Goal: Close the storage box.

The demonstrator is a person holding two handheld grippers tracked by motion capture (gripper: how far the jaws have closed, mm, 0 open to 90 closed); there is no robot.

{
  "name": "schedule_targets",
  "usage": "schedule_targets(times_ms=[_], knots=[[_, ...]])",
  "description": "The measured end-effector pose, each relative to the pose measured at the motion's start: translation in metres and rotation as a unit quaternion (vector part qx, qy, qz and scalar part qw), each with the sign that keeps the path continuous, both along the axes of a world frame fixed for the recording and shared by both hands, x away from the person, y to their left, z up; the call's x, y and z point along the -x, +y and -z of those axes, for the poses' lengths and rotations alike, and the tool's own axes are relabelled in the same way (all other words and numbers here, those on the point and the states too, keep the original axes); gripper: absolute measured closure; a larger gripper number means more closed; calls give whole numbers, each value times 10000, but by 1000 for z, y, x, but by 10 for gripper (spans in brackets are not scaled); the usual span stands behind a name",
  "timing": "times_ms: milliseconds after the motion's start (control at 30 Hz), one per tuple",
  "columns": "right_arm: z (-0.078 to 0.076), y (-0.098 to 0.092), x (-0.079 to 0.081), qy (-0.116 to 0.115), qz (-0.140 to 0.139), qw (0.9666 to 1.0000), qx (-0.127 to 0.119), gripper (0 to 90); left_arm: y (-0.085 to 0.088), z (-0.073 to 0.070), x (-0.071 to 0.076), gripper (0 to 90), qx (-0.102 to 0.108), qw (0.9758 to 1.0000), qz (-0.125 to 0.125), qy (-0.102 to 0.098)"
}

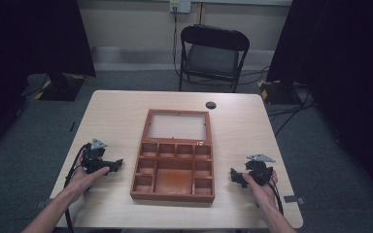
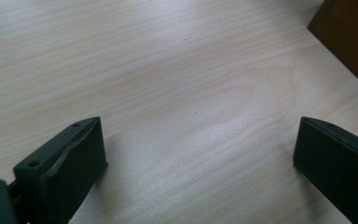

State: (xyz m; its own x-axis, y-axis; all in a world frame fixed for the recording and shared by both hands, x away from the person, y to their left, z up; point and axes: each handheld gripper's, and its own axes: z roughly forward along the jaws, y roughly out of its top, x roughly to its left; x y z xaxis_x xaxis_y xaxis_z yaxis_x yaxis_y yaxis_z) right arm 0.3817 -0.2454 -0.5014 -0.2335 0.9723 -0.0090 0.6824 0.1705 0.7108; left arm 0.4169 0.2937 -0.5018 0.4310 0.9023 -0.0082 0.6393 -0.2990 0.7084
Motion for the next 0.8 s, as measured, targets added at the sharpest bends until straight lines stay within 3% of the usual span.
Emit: schedule_targets(times_ms=[267, 300, 333, 467, 633, 800], knots=[[-2, 3, 0, 80, 13, 10000, -10, 12, 1, -4, -1, 85, -13, 9999, -83, 70], [-3, 3, 0, 101, -16, 9999, -10, 41, 2, -5, 0, 115, -28, 9999, -79, 68], [-6, 4, 0, 54, -158, 9999, -24, 184, 4, -7, -1, 162, -11, 9999, -7, 116], [-11, 6, 0, 128, -377, 9991, -111, 164, 1, -9, -1, 162, 54, 9999, 37, 103], [-23, 13, 1, -135, -678, 9976, -91, 156, -1, -18, 1, 162, 171, 9997, 153, -62], [-33, 18, -2, -257, -728, 9970, 14, 207, -7, -23, -3, 169, 304, 9993, 137, -154]])
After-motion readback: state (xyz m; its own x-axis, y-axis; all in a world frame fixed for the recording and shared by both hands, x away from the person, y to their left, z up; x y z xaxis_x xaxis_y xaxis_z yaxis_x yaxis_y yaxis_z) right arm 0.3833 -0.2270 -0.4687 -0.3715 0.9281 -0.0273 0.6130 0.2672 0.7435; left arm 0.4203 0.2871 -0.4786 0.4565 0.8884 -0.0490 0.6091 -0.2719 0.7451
